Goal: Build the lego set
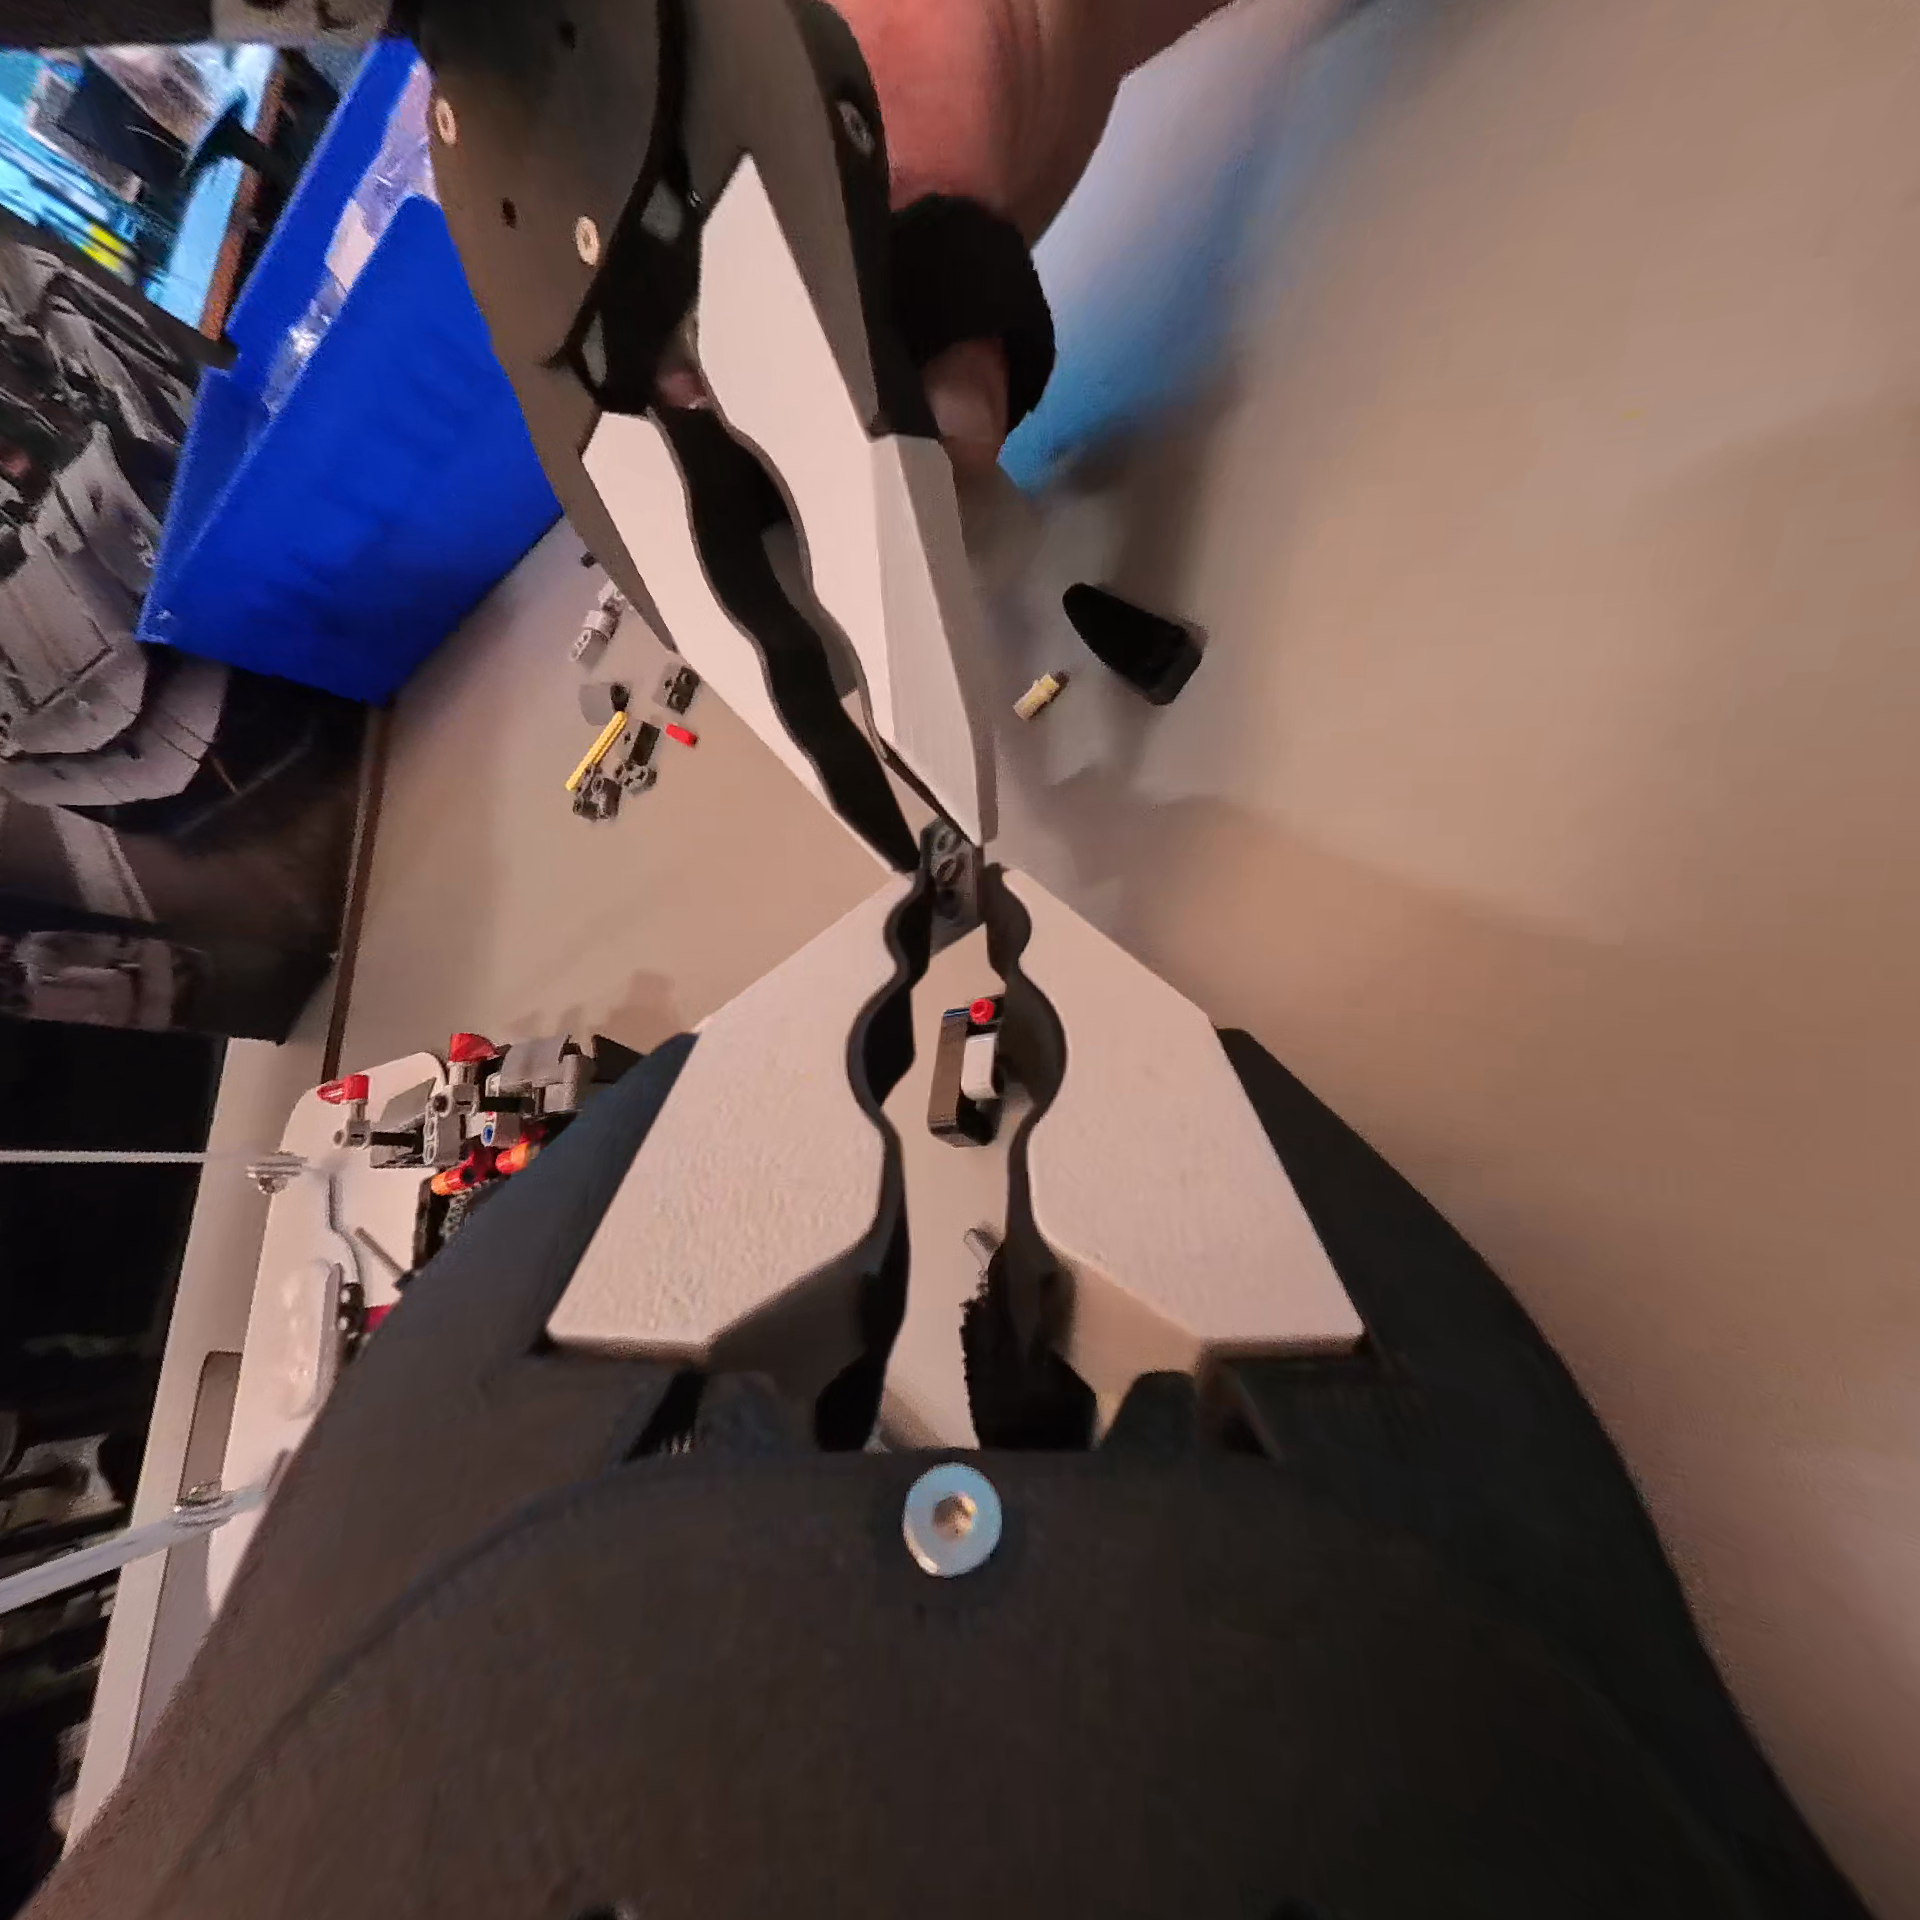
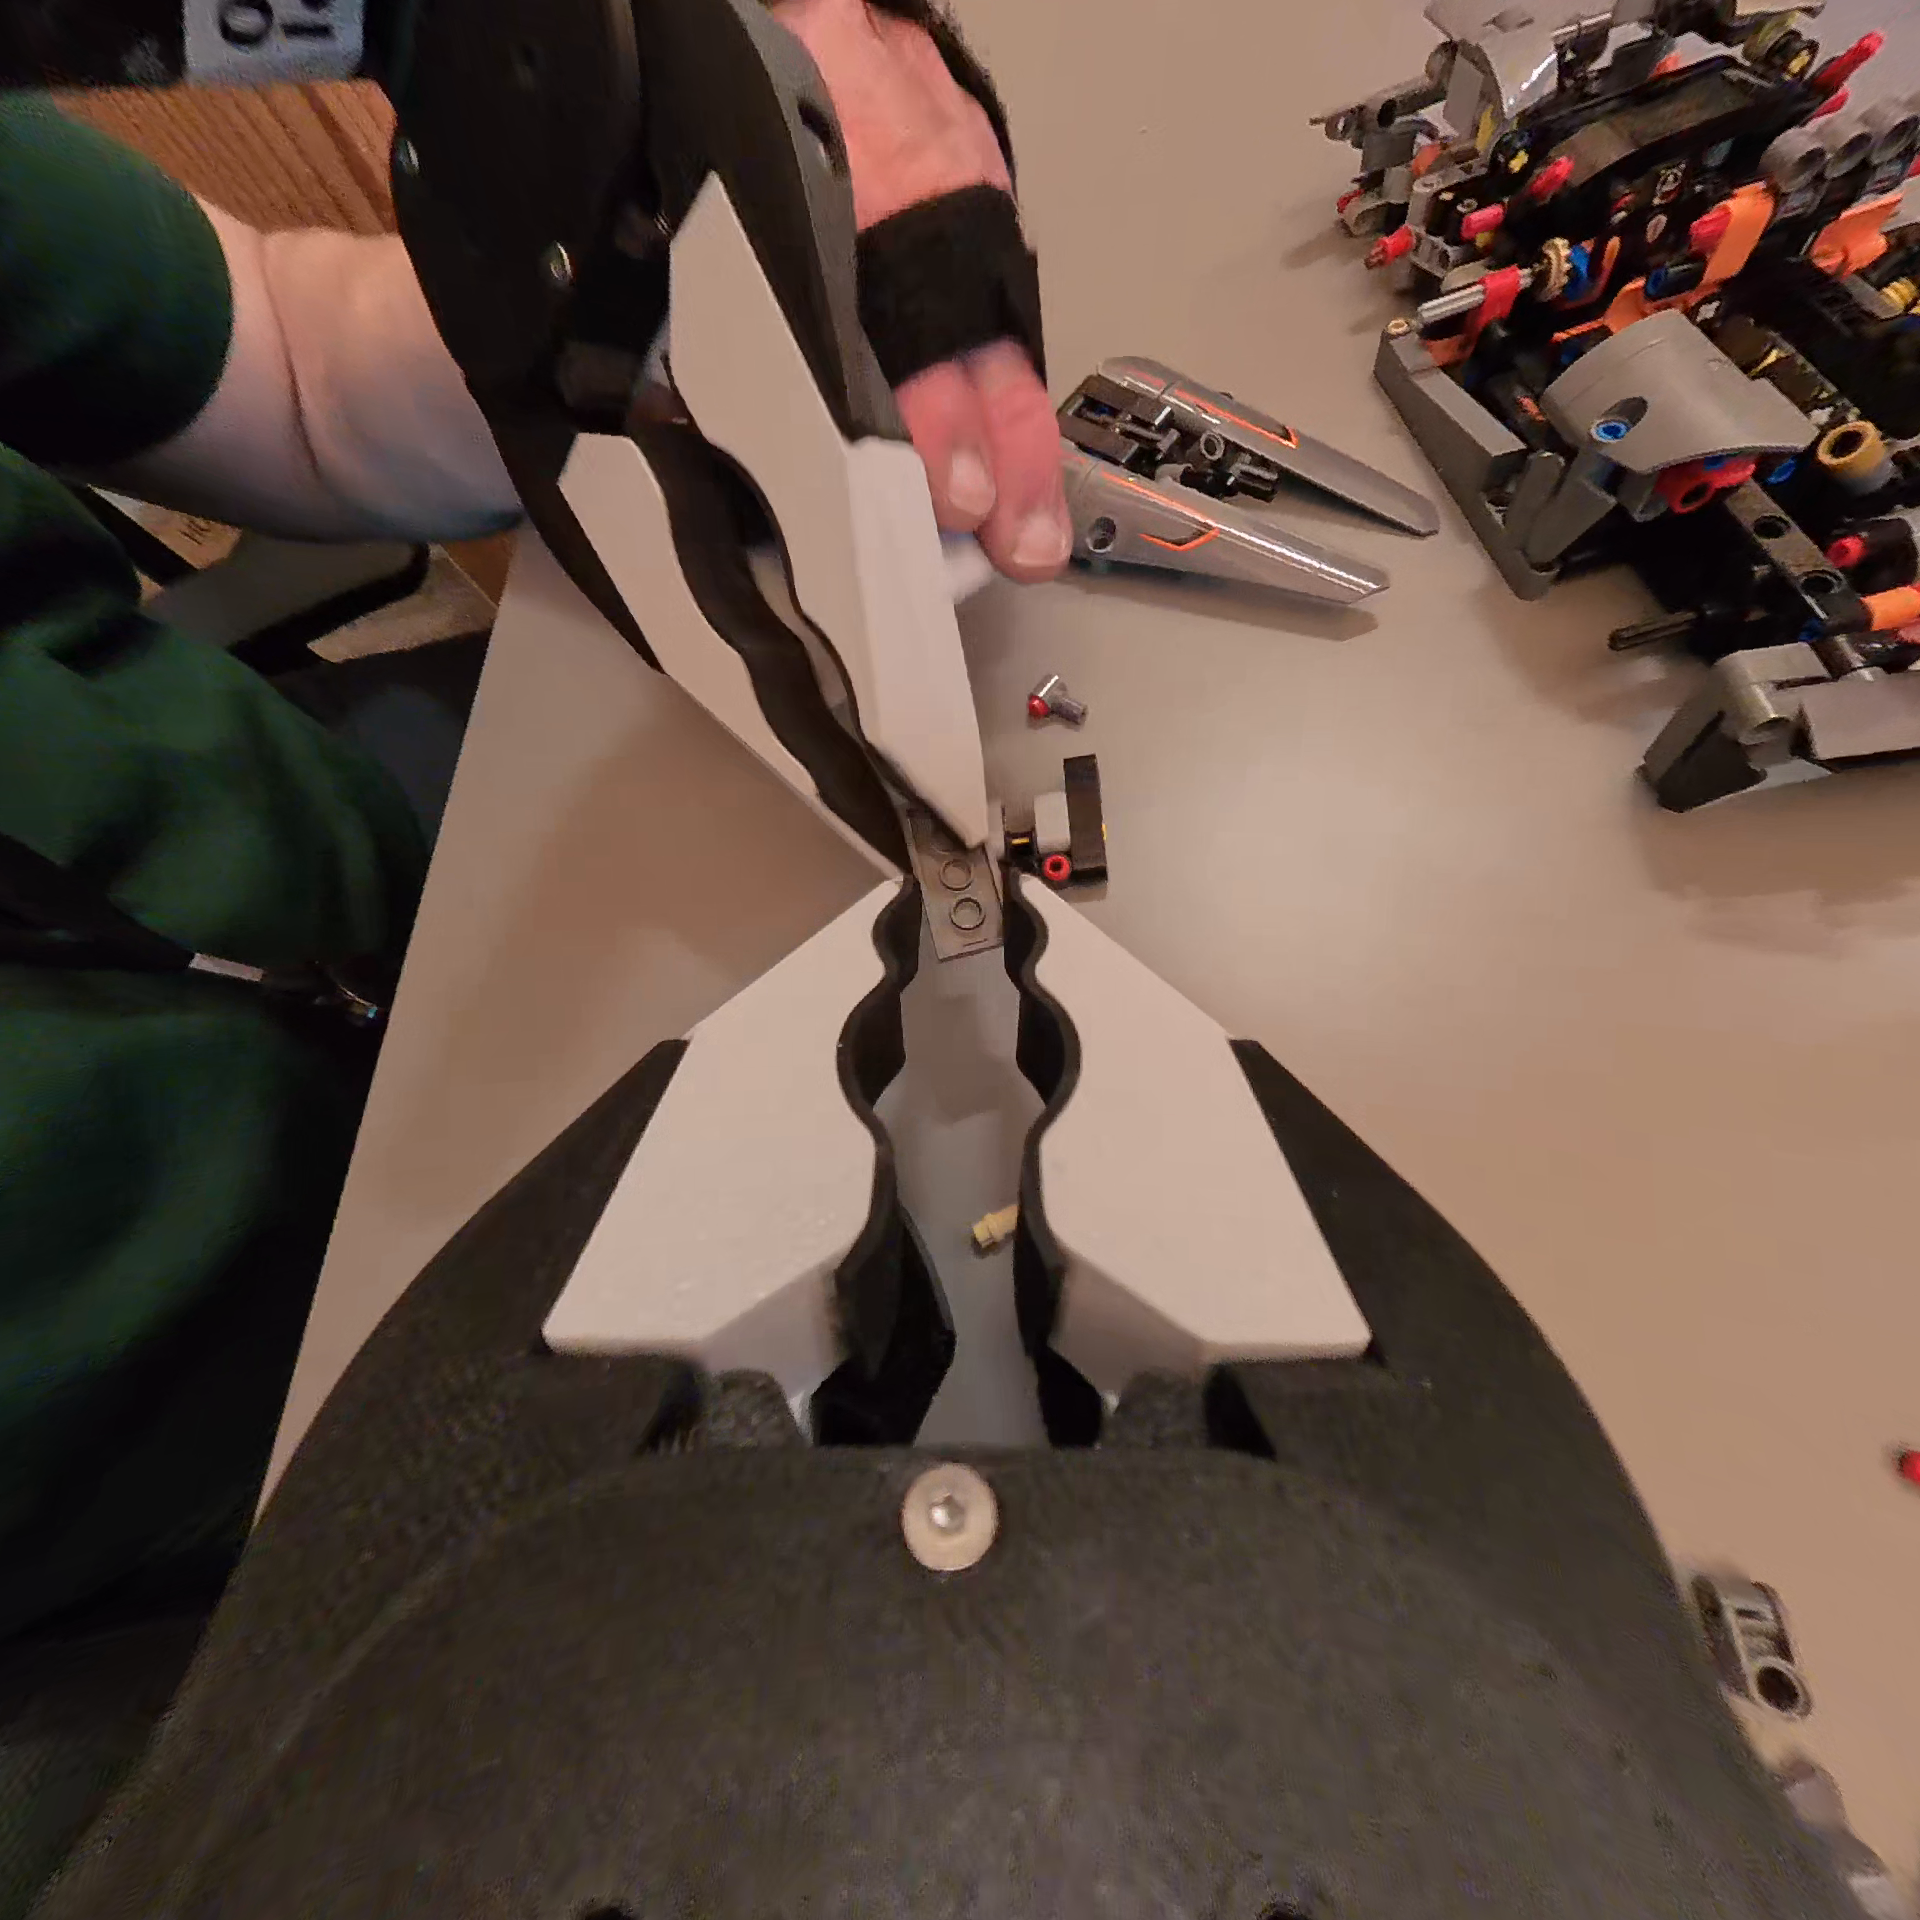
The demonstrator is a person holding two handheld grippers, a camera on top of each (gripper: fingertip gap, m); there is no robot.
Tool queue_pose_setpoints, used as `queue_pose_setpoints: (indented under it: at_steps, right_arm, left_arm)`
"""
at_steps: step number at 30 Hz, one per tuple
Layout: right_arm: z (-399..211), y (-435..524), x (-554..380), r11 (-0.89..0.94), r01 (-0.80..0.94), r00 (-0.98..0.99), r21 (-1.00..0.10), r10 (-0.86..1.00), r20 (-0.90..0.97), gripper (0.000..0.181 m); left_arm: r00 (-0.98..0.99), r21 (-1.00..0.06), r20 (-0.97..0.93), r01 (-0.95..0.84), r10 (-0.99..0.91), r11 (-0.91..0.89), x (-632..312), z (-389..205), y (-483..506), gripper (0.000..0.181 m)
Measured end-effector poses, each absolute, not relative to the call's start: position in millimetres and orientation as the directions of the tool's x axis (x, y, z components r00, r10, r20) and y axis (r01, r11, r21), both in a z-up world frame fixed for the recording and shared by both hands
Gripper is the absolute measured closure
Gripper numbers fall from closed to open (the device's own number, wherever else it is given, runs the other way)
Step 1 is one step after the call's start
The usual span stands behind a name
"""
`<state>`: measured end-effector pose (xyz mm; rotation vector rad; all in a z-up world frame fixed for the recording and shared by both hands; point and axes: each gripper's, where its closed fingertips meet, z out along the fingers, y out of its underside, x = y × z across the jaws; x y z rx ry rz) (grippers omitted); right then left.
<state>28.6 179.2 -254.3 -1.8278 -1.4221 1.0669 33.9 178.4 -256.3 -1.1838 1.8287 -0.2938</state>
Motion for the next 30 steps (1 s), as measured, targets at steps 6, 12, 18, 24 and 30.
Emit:
queue_pose_setpoints:
  at_steps: [6,12,18,24,30]
  right_arm:
    - [-248,181,28,-0.258,0.474,0.113,-0.842,0.966,-0.232,0.168]
    - [-248,182,28,-0.067,0.569,0.126,-0.82,0.992,0.007,0.169]
    - [-263,187,21,0.06,0.716,0.107,-0.696,0.975,0.194,0.181]
    - [-251,193,23,-0.141,0.594,0.196,-0.792,0.98,-0.028,0.181]
    - [-266,196,31,-0.25,0.59,0.238,-0.768,0.963,-0.13,0.181]
  left_arm:
    - [-0.088,-0.643,-0.538,-0.6,-0.838,0.476,33,-251,183,0.18]
    - [-0.075,-0.705,-0.432,-0.593,-0.899,0.389,31,-251,183,0.181]
    - [-0.062,-0.773,-0.303,-0.567,-0.951,0.283,30,-250,182,0.18]
    - [-0.008,-0.751,-0.311,-0.611,-0.95,0.251,16,-254,197,0.148]
    - [-0.06,-0.649,-0.268,-0.726,-0.962,0.226,8,-286,192,0.127]
